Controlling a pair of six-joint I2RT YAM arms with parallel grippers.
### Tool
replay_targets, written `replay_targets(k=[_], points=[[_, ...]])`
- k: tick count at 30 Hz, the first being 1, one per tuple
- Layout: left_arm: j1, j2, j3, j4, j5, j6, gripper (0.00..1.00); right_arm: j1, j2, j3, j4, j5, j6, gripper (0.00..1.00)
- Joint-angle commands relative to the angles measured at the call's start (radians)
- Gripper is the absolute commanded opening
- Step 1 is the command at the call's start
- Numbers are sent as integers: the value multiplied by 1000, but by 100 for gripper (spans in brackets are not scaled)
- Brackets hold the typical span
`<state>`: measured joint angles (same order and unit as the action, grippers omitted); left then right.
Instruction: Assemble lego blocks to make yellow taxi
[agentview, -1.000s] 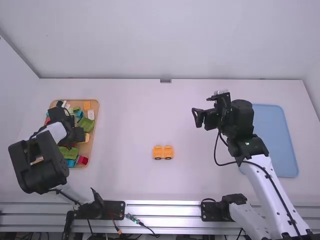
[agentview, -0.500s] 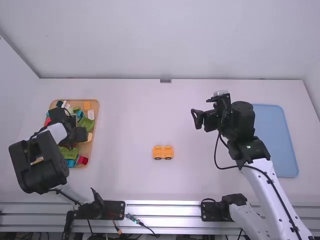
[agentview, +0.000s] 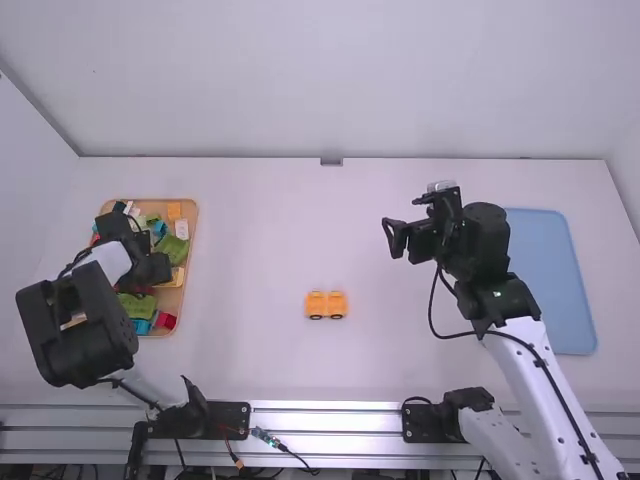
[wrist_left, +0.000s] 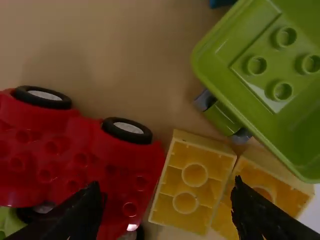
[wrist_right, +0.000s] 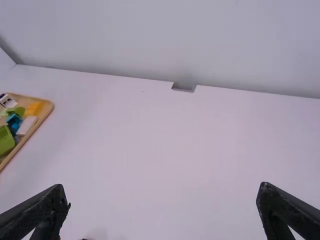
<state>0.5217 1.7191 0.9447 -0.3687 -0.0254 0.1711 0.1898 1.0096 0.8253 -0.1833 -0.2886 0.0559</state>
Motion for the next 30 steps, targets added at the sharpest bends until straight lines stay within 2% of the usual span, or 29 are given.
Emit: replay_targets(k=[1, 14, 24, 30], points=[[-5, 5, 23, -8, 18, -25, 66, 0, -10, 38, 0, -3, -1, 99], [-5, 5, 21, -4, 89, -40, 58, 0, -10, 38, -4, -2, 0, 99], [-5, 5, 15, -11, 89, 1, 44, 0, -9, 38, -3, -3, -1, 99], [-3, 5, 14, 1, 89, 2, 48, 0, -9, 38, -5, -3, -1, 99]])
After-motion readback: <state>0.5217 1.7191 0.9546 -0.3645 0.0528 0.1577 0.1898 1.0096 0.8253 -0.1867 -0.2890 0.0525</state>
